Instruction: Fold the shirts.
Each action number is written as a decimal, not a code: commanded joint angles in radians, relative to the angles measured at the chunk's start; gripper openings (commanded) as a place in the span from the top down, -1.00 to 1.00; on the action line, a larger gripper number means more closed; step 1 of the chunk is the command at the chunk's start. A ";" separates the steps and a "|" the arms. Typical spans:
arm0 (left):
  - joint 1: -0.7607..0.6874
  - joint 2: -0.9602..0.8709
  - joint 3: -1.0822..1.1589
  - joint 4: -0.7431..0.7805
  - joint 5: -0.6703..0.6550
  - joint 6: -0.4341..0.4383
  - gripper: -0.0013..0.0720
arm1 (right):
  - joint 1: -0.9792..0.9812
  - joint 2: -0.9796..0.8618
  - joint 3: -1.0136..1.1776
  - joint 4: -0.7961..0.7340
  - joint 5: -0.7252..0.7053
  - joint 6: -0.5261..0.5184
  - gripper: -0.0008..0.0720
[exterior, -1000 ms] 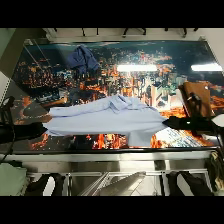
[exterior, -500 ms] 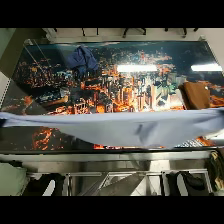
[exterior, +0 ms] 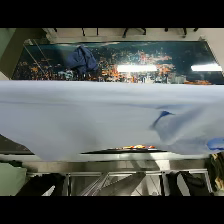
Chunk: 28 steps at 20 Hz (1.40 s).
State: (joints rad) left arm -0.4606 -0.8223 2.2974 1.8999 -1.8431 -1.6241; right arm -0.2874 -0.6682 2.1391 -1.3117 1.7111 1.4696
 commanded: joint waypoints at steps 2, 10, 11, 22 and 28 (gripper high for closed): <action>0.005 0.041 -0.062 0.046 -0.012 -0.012 0.93 | 0.000 -0.012 0.086 -0.037 0.016 0.011 0.92; 0.087 -0.037 -0.336 0.036 0.089 0.042 0.94 | 0.000 -0.210 -0.013 -0.040 0.004 -0.002 0.92; 0.087 -0.084 -0.365 0.037 0.120 0.059 0.94 | 0.000 -0.238 -0.085 -0.040 -0.005 -0.001 0.92; 0.524 -0.719 -0.634 -0.509 0.523 0.216 0.93 | 0.177 -0.673 -0.753 0.052 -0.703 -0.066 0.91; 0.496 -0.866 -0.633 -0.488 0.571 0.233 0.93 | 0.223 -0.861 -0.753 0.067 -0.931 0.048 0.91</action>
State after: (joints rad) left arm 0.0376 -1.6291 1.6680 1.4303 -1.3216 -1.4113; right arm -0.0822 -1.4475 1.3972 -1.2633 0.9108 1.4494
